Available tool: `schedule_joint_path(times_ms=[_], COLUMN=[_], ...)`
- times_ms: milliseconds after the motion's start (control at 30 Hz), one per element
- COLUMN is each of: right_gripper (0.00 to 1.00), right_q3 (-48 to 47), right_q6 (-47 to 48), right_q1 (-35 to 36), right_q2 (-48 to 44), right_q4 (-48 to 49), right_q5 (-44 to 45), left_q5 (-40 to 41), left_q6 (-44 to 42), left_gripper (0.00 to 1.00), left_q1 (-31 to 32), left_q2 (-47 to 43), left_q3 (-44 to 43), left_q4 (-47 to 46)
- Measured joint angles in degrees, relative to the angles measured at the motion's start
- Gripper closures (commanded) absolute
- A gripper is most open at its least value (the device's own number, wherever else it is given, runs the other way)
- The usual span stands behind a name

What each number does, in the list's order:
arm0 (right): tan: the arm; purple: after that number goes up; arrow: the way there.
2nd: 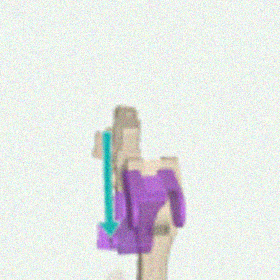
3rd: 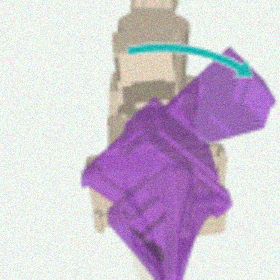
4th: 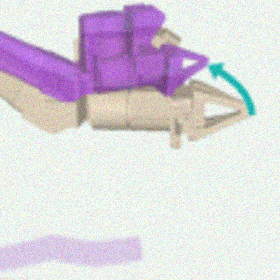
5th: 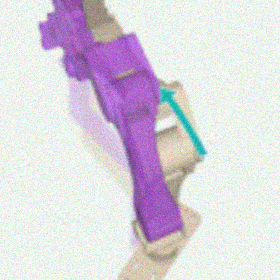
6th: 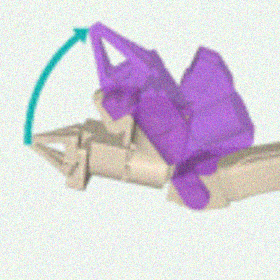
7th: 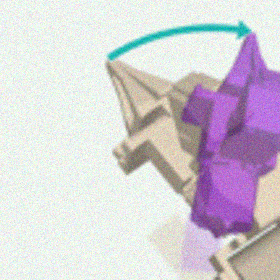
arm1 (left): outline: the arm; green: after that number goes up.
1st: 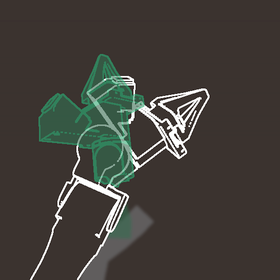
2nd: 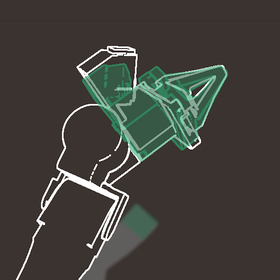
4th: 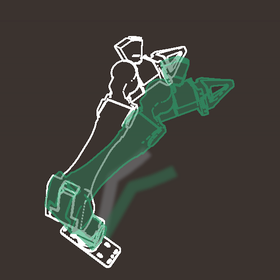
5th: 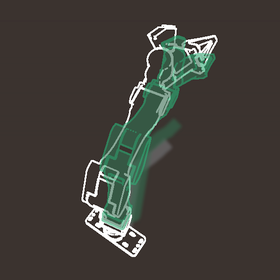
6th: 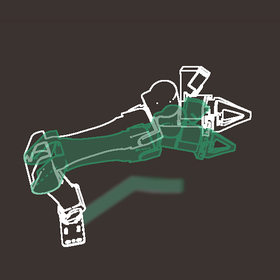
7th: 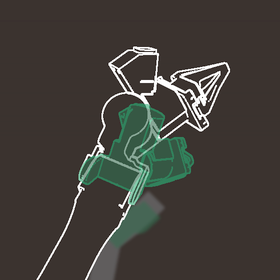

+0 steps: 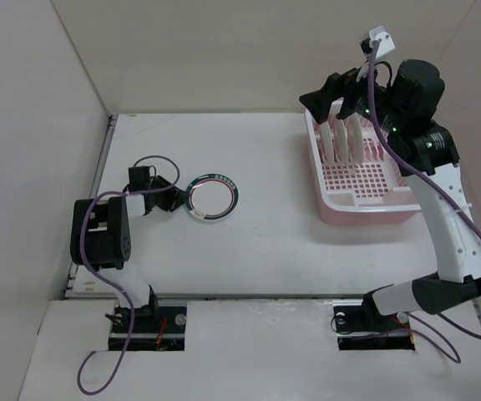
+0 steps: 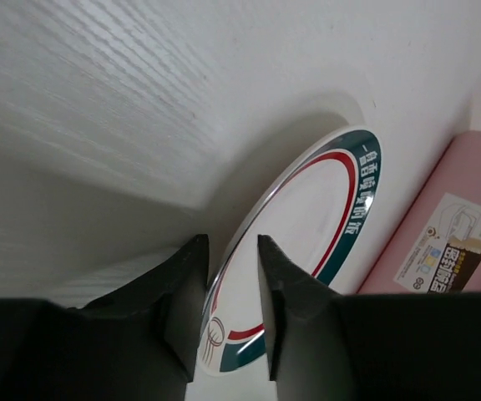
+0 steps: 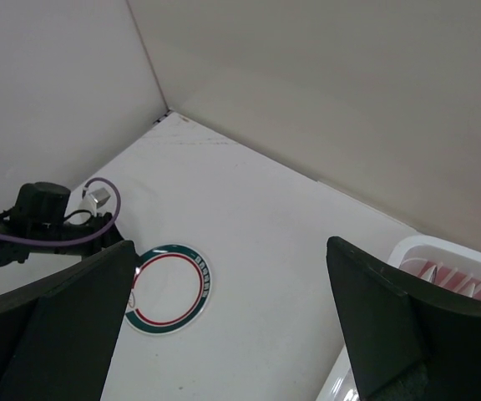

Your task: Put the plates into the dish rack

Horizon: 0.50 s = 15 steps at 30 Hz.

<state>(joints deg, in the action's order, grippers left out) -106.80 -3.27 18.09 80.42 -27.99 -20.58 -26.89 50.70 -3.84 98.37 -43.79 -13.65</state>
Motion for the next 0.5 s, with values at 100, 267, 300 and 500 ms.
schedule_joint_path(times_ms=[100,267,300,500], right_gripper=[0.0,0.0,0.0,0.0], right_q3=[0.0,-1.0,-1.1,-1.1], right_q6=[0.4,0.8,0.9,1.1], right_q1=[0.0,0.0,0.0,0.0], right_q2=[-1.3,-2.2,-2.2,-2.2], right_q4=[0.0,-0.1,-0.1,-0.3], right_q5=[0.1,0.1,0.2,0.2], left_q5=[1.2,1.8,1.9,1.2], left_q6=[0.3,0.3,0.2,0.1], left_gripper=[0.82,0.82,0.82,1.0], left_q1=[0.2,0.5,0.5,0.9], left_q2=[0.3,1.3,1.4,2.2], left_q3=[-0.9,-2.7,-2.9,-4.7], left_q4=[1.6,3.2,3.2,3.5])
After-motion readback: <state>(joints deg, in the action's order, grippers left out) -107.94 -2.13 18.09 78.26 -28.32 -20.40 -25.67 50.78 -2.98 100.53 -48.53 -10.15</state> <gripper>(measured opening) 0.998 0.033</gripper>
